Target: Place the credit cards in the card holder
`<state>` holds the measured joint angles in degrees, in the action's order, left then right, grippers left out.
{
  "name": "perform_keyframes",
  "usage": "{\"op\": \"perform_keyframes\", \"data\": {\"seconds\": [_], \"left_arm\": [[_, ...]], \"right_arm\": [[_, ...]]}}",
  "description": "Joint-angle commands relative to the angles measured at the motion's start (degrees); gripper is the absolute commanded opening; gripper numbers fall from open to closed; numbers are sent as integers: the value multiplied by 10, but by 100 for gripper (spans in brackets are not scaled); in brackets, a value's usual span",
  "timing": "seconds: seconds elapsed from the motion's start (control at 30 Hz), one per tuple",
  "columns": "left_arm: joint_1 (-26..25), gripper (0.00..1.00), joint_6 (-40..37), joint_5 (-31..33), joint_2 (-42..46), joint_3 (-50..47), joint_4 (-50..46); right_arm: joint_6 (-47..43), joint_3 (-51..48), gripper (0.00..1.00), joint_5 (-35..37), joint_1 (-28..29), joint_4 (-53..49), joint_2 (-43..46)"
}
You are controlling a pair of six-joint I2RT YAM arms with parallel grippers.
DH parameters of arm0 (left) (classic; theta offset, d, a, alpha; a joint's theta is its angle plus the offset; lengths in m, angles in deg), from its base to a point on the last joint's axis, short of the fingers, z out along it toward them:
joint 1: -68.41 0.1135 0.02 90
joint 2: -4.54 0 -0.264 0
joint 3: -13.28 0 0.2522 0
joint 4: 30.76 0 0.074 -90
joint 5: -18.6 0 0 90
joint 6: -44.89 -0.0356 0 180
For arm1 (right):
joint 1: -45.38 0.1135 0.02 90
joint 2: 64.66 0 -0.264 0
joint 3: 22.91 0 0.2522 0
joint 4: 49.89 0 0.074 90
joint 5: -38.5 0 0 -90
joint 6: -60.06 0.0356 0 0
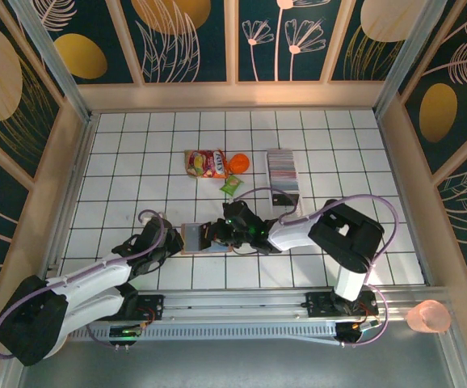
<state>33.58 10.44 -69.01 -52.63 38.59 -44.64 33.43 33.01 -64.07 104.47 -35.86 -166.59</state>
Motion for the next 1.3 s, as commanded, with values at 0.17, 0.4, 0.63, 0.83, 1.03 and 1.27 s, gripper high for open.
{"op": "perform_keyframes", "data": {"seconds": [0.17,0.4,0.63,0.83,1.03,1.27], "left_arm": [[-2,0,-1,-7,-8,-13,2],[-2,0,0,-11,-12,-15,7],[-2,0,0,-14,-14,-18,9],[-3,0,2,-14,-11,-19,10],[-3,0,2,-15,-11,-19,11],[-2,0,1,-16,-13,-19,14]], "right_arm": [[15,13,0,-12,13,42,-29],[4,13,16,1,17,18,-22],[-57,65,39,58,21,-141,3],[-93,105,42,86,26,-231,0],[-117,137,42,110,34,-295,-6],[-129,159,40,114,38,-317,-14]]}}
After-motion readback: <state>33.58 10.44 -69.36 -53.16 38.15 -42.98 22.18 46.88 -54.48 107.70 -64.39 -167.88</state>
